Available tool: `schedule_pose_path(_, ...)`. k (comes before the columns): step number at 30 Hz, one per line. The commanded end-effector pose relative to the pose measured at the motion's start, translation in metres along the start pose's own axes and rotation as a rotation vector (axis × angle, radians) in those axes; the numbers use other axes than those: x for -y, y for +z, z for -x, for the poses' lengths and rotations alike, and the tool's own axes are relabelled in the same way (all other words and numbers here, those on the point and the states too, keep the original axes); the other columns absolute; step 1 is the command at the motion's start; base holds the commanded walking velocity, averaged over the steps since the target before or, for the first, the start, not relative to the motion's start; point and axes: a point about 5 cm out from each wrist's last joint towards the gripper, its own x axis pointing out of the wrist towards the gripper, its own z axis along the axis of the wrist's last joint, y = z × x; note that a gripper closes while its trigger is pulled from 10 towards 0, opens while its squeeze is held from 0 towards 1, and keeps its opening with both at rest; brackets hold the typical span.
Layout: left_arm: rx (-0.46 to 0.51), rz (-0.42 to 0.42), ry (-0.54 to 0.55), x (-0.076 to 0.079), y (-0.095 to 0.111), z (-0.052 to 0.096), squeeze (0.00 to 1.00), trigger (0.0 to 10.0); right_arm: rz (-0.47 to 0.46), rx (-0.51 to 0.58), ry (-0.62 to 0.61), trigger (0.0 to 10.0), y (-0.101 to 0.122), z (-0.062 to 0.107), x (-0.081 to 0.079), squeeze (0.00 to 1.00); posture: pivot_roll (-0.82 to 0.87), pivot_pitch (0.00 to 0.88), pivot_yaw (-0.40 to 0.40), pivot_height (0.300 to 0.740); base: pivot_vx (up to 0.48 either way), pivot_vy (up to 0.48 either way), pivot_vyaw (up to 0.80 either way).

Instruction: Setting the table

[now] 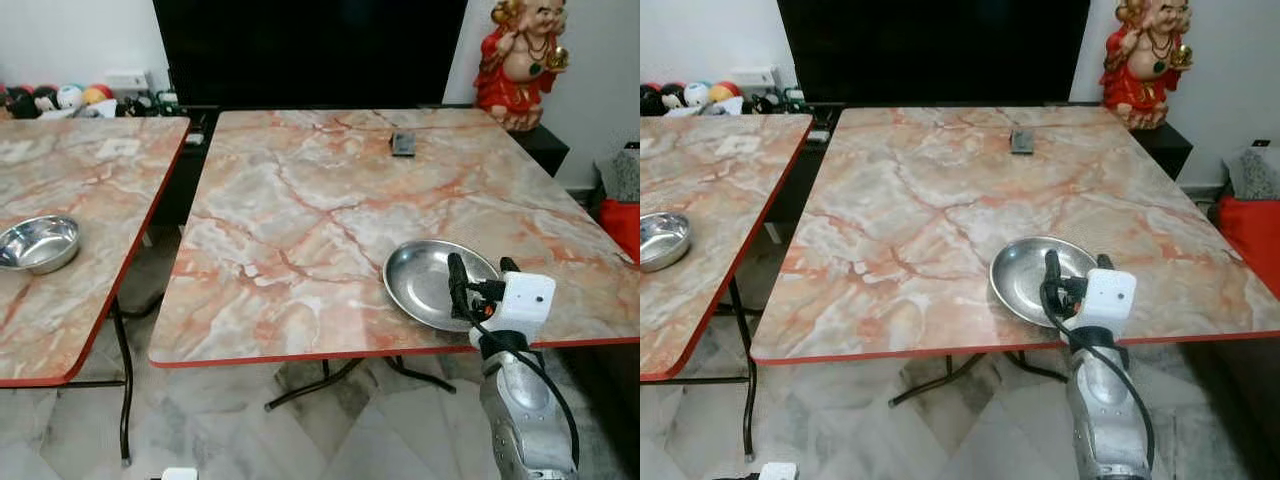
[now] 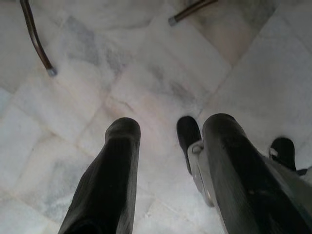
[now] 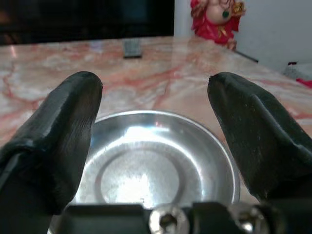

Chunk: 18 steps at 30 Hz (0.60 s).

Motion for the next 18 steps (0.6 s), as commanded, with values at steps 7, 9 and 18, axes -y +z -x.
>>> schedule_pose_path(7,-0.022,0.013,0.022,-0.0078,-0.0029,0.0013,0.0,10.0,-0.016,-0.009,-0.021,10.0,-0.0064,0.0031,0.0011,0.0,-0.06,0.0,0.011,0.74,0.0,0.0,0.0)
schedule_pose_path(9,-0.028,0.015,0.028,-0.0089,-0.0045,0.0019,0.0,10.0,0.0,-0.004,-0.011,10.0,-0.0058,0.003,0.0002,0.0,-0.05,0.007,0.008,0.74,0.0,0.159,0.0)
schedule_pose_path(18,-0.033,0.029,0.031,-0.0089,-0.0114,0.0048,0.0,10.0,0.009,0.005,-0.012,10.0,-0.0026,0.0001,0.0035,0.0,-0.05,0.044,-0.003,0.74,0.0,0.369,0.71)
